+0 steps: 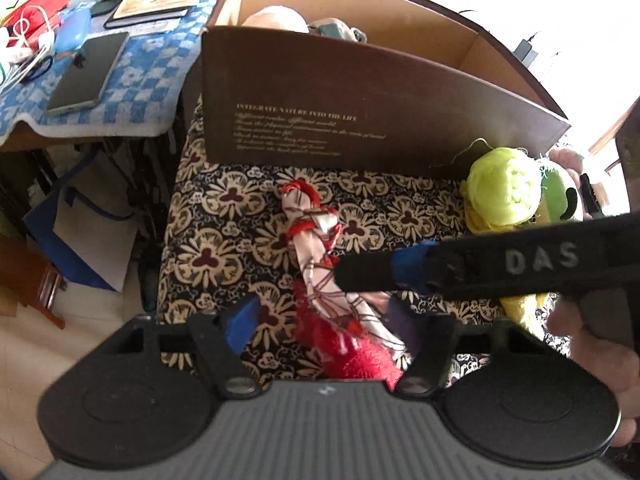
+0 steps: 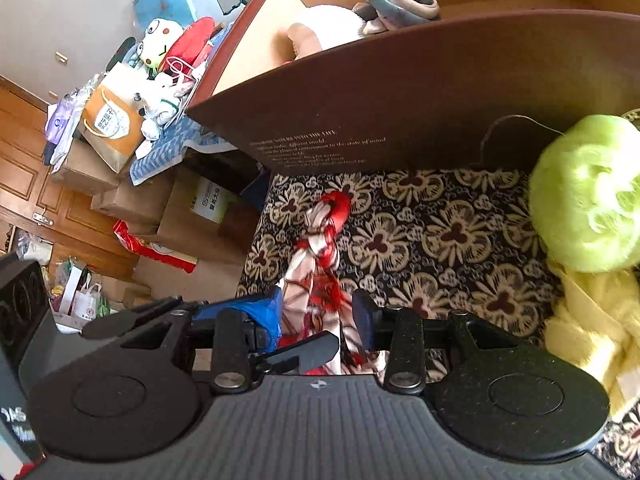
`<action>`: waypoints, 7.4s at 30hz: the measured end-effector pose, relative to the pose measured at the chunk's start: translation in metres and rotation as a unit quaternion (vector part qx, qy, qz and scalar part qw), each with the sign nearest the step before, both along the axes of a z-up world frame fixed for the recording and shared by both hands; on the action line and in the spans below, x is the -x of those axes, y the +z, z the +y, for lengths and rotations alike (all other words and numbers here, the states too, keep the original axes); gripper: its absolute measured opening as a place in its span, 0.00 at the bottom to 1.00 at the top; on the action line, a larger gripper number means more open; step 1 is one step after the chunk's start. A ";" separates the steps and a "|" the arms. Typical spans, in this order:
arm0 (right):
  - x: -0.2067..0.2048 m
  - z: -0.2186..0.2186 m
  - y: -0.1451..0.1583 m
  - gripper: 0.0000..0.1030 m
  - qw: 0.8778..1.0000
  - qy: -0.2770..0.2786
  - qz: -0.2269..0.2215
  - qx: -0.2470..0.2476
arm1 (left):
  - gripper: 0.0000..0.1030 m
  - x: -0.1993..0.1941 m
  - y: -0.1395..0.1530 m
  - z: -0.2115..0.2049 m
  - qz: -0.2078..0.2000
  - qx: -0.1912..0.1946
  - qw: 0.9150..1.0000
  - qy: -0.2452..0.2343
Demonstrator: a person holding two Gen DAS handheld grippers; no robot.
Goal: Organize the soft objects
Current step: 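Lower the right gripper onto the red-white ribbon toy and close it, then lift the ribbon toy into the box and open the right gripper, then move the right gripper out to the red fluffy plush by the box, then grasp the red fluffy plush with the right gripper, then lift the red plush into the box and open the right gripper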
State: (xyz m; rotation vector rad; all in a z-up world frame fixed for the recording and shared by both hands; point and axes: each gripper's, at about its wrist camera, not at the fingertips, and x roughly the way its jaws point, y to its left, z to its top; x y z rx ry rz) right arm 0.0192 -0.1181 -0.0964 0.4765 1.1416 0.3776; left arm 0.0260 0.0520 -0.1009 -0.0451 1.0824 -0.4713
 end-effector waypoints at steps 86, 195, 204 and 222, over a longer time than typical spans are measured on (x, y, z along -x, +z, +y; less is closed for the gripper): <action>-0.130 -0.060 0.040 0.12 0.995 -0.075 -0.062 -0.013 | 0.47 -0.158 0.070 -0.058 -0.064 -0.021 0.996 -0.057; 0.022 -0.021 -0.011 0.15 0.996 0.032 0.073 -0.040 | 0.33 0.027 0.014 -0.038 0.032 -0.051 0.993 -0.100; 0.028 -0.039 0.016 0.15 0.999 0.007 0.023 -0.023 | 0.31 0.027 0.042 -0.064 -0.012 -0.041 0.988 -0.149; 0.021 -0.091 0.104 0.15 0.987 -0.073 -0.142 -0.005 | 0.31 -0.013 0.134 -0.101 -0.161 0.025 0.966 -0.199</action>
